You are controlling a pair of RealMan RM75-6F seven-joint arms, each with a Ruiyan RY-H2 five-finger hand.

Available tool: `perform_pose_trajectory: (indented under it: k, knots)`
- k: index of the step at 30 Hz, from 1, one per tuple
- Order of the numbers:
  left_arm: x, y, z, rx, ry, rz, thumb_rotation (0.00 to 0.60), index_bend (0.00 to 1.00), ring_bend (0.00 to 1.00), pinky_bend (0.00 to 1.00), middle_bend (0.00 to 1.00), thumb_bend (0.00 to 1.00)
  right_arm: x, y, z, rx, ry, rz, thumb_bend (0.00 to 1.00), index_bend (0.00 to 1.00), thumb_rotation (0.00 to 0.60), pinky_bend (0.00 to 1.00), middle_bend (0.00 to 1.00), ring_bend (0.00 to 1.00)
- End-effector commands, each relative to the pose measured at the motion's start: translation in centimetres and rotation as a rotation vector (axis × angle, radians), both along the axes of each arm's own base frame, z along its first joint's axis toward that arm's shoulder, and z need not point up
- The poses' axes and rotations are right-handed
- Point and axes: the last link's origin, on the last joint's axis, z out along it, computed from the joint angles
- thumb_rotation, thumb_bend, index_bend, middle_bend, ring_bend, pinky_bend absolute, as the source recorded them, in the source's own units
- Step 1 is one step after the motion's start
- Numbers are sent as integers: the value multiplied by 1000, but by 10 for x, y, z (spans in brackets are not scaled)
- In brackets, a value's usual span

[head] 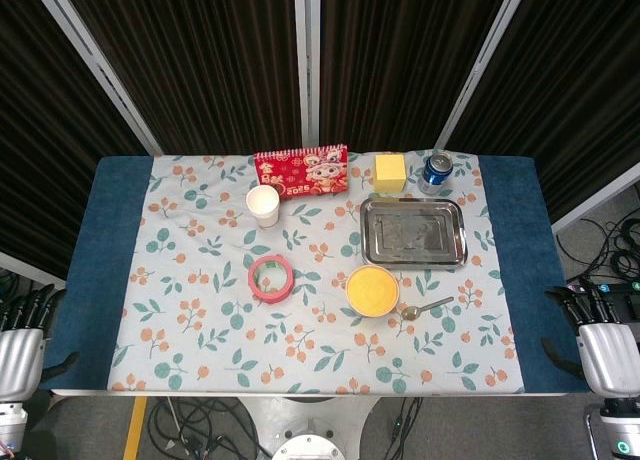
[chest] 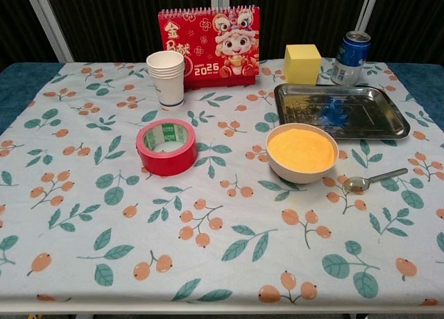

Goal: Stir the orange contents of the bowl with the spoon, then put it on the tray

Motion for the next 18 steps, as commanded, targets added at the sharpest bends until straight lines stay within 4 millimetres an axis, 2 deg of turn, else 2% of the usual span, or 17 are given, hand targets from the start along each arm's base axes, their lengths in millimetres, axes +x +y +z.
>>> perform_pose_trajectory:
  k: [1,9,12,13,17,18]
  knots:
    - [0,2,0,1,3,-1,600,185,119,125,178,142,0,-2,-1,5,3,-1,213,223,600,117,200,35]
    - [0,2,-2,-3,-7,3,600,186,119,125,179,142,4,-9,-5,27,11,16,213,223,600,117,205,36]
    - [0,4,-3,-2,-11,5,600,185,119,125,179,142,9,-19,-10,45,32,34,213,226,600,150,252,99]
    - [-1,4,-3,-4,-10,4,600,185,119,125,179,143,12,-23,-12,54,45,43,212,234,600,232,309,175]
    - [-2,6,-4,-10,-13,5,600,185,119,125,179,143,23,-51,-31,127,103,88,211,281,600,691,600,567]
    - [-2,6,-4,-10,-15,7,600,185,119,125,179,142,25,-57,-37,151,114,94,211,289,600,779,669,655]
